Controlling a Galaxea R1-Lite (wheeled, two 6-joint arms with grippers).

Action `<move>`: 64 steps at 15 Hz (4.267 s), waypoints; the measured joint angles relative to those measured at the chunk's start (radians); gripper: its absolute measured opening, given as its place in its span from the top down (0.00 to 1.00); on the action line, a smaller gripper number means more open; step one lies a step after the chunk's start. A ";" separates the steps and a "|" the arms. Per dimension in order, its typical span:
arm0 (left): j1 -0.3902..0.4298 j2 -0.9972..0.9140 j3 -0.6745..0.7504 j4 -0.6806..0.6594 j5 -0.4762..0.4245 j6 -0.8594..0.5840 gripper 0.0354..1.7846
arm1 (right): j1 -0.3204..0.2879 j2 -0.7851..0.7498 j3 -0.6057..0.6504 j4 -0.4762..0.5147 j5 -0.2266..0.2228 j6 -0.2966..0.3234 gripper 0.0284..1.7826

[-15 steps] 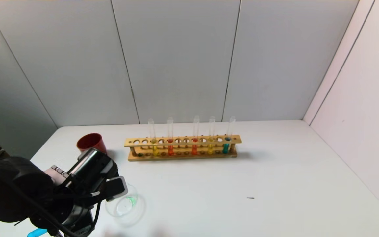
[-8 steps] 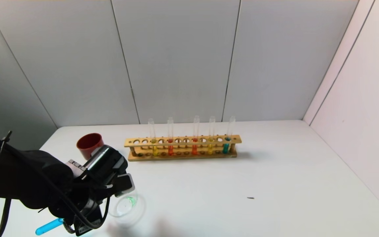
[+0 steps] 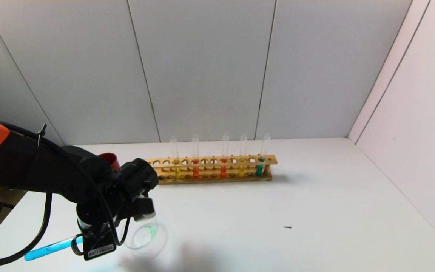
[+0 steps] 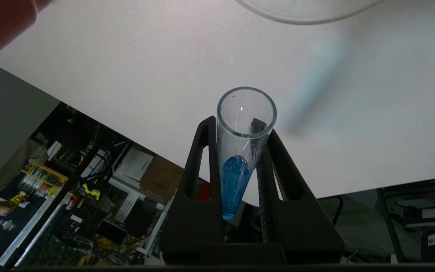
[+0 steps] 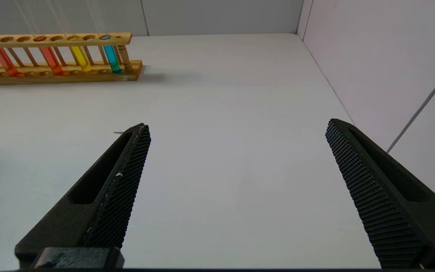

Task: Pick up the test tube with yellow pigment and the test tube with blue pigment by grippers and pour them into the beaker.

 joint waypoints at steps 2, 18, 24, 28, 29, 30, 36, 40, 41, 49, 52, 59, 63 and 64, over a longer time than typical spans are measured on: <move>-0.001 0.023 -0.013 0.027 0.029 0.003 0.84 | 0.000 0.000 0.000 0.000 0.000 0.000 0.05; -0.050 0.132 -0.189 0.179 0.103 0.015 0.84 | 0.000 0.000 0.000 0.000 -0.001 0.000 0.05; -0.073 0.173 -0.236 0.239 0.141 0.008 0.84 | 0.000 0.000 0.000 0.000 0.000 0.000 0.05; -0.095 0.211 -0.249 0.264 0.146 0.006 0.84 | 0.000 0.000 0.000 0.000 0.000 0.000 0.05; -0.103 0.222 -0.254 0.276 0.155 0.004 0.84 | 0.000 0.000 0.000 0.000 -0.001 0.000 0.05; -0.109 0.232 -0.261 0.282 0.161 -0.001 0.84 | 0.000 0.000 0.000 0.000 0.000 0.000 0.05; -0.124 0.285 -0.287 0.307 0.166 -0.008 0.84 | 0.000 0.000 0.000 0.000 0.000 0.000 0.05; -0.125 0.305 -0.311 0.335 0.166 -0.009 0.84 | 0.000 0.000 0.000 0.000 0.000 0.000 0.05; -0.126 0.309 -0.321 0.346 0.166 -0.011 0.84 | 0.000 0.000 0.000 0.000 -0.001 0.000 0.05; -0.134 0.307 -0.329 0.373 0.166 -0.021 0.84 | 0.000 0.000 0.000 0.000 -0.001 0.000 0.05; -0.135 0.280 -0.323 0.382 0.157 -0.027 0.84 | 0.000 0.000 0.000 0.000 0.000 0.000 0.05; -0.108 0.110 -0.287 0.382 -0.063 -0.224 0.84 | 0.000 0.000 0.000 0.000 0.000 0.000 0.05; -0.098 -0.028 -0.276 0.366 -0.117 -0.387 0.84 | 0.000 0.000 0.000 0.000 -0.001 0.000 0.05; -0.090 -0.058 -0.276 0.349 -0.121 -0.428 0.84 | 0.000 0.000 0.000 0.000 0.000 0.000 0.05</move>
